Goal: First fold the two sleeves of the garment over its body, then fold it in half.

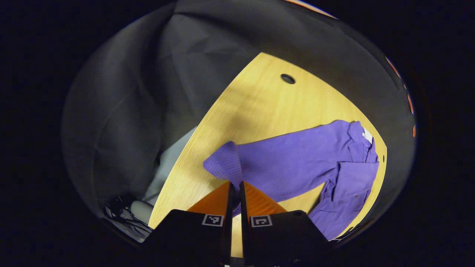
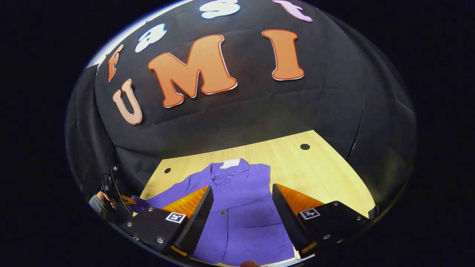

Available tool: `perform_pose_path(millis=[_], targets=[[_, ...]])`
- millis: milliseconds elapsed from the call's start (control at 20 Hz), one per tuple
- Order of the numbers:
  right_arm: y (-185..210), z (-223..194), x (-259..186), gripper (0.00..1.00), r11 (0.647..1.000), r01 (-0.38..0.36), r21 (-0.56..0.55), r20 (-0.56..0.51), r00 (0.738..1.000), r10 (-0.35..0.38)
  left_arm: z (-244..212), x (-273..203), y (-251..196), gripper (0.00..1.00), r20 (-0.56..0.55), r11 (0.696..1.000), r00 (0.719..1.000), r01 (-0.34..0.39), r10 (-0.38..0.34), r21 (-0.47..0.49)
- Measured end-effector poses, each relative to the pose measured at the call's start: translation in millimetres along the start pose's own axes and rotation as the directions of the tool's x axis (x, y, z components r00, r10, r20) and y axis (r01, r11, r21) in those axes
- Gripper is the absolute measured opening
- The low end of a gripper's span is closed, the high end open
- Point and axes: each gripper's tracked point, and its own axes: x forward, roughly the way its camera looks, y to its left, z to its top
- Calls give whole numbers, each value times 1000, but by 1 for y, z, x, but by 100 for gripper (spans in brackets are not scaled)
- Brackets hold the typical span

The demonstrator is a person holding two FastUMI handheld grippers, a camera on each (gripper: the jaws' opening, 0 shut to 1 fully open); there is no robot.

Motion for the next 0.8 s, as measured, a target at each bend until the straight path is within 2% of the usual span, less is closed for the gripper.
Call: perform_pose_path(millis=[250,550,800], targets=[[-18,6,-8,94,1000,-12,-29,36,999,13,20,-37,-82,12,65,987,995,60,-71,151],[-34,3,-20,95,999,-9,-48,56,998,11,40,-86,-129,12,77,968,988,110,-131,228],[-46,-6,-26,95,998,-6,-60,48,999,9,40,-98,-193,12,86,943,983,130,-163,308]])
